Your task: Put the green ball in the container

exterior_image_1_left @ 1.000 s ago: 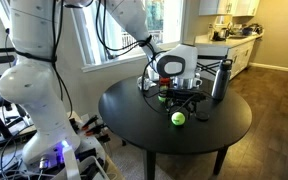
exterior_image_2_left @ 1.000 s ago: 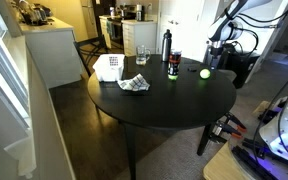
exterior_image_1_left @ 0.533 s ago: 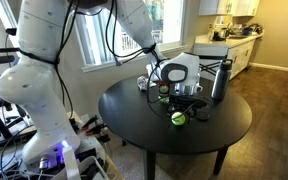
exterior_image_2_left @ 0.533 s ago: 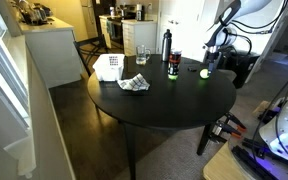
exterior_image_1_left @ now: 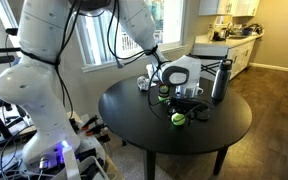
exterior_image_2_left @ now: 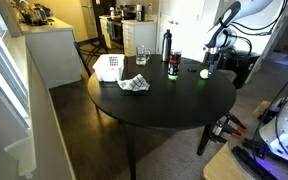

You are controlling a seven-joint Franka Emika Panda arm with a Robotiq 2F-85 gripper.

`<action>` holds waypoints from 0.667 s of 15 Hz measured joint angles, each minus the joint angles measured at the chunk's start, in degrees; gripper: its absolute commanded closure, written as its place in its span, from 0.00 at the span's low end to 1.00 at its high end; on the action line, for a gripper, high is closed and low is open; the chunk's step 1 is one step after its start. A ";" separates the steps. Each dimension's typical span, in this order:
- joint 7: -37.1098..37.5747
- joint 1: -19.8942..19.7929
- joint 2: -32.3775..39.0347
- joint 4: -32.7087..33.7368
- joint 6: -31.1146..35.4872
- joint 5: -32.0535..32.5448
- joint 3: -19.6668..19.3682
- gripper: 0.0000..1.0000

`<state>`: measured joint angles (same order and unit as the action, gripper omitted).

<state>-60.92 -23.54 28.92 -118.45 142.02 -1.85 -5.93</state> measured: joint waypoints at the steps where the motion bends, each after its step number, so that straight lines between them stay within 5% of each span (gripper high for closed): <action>1: -0.37 -0.22 0.00 0.00 0.04 0.00 0.34 0.00; 5: -0.92 -0.27 0.00 0.00 0.41 0.00 1.50 0.00; 6: -0.93 -0.27 0.00 0.00 0.53 0.00 1.79 0.25; 10: -1.04 -0.26 0.02 0.00 0.62 0.00 2.32 0.46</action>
<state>-61.97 -23.80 28.94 -118.45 142.64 -1.85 -3.61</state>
